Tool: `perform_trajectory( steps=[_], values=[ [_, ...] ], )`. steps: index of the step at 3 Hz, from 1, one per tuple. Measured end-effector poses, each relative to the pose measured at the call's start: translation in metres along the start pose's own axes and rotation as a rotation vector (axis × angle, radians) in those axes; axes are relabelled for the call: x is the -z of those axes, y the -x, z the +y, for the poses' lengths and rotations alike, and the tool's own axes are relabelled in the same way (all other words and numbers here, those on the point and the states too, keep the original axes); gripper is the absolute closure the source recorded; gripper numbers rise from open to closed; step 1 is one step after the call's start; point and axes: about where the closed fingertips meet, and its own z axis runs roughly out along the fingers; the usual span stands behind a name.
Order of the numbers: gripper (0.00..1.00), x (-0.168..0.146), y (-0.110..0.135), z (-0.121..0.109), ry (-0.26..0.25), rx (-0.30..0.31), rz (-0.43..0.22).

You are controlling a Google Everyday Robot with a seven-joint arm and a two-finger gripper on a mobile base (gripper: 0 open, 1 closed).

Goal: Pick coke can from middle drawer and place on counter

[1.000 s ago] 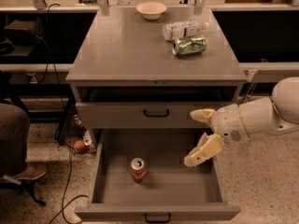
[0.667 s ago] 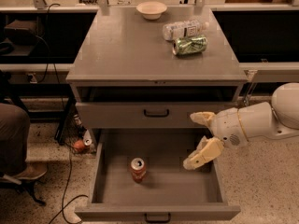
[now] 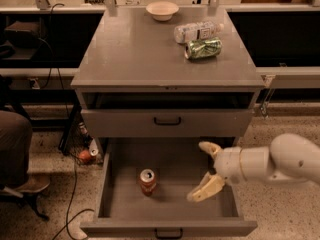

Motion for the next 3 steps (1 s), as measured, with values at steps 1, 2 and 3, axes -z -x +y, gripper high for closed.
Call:
perform_trajectory(
  steps=[1, 2, 3],
  values=[
    [0.00, -0.042, -0.042, -0.008, -0.027, -0.018, -0.027],
    [0.00, -0.044, -0.044, -0.009, -0.033, -0.018, -0.036],
    [0.00, -0.060, -0.060, -0.026, -0.049, 0.015, -0.080]
  ],
)
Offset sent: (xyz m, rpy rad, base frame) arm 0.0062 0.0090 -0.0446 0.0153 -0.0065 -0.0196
